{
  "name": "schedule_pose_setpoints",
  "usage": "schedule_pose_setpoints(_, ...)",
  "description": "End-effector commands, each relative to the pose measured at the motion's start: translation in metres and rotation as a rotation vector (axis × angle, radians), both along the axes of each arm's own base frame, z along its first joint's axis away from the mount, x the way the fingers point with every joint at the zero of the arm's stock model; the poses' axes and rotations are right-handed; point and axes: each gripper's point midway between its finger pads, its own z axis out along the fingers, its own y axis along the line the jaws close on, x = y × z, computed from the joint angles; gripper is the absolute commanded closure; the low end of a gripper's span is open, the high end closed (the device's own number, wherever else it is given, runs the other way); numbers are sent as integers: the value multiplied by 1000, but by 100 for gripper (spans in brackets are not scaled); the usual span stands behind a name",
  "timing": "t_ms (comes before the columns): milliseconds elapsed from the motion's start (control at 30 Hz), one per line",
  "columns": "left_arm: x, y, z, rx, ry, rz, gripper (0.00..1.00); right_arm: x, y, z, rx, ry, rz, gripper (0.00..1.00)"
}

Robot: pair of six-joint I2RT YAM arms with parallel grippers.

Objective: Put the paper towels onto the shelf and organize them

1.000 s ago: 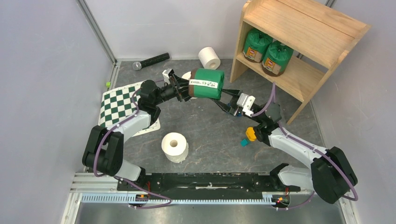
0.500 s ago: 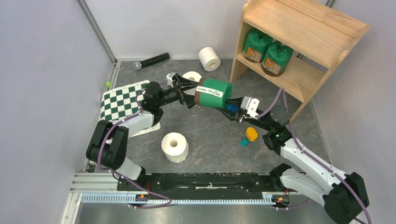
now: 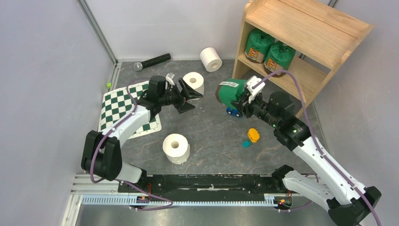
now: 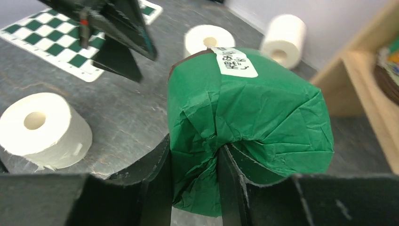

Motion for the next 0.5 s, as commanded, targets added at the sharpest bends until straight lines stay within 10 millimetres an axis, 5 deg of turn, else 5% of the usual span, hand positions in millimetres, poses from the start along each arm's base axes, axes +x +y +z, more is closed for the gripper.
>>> schedule_pose_setpoints(0, -2, 43, -3, 389, -177, -17, 9, 9, -45, 30, -41, 88, -266, 100)
schedule_pose_setpoints(467, 9, 97, -17, 732, -260, 14, 8, 25, -115, 71, -239, 293, -736, 100)
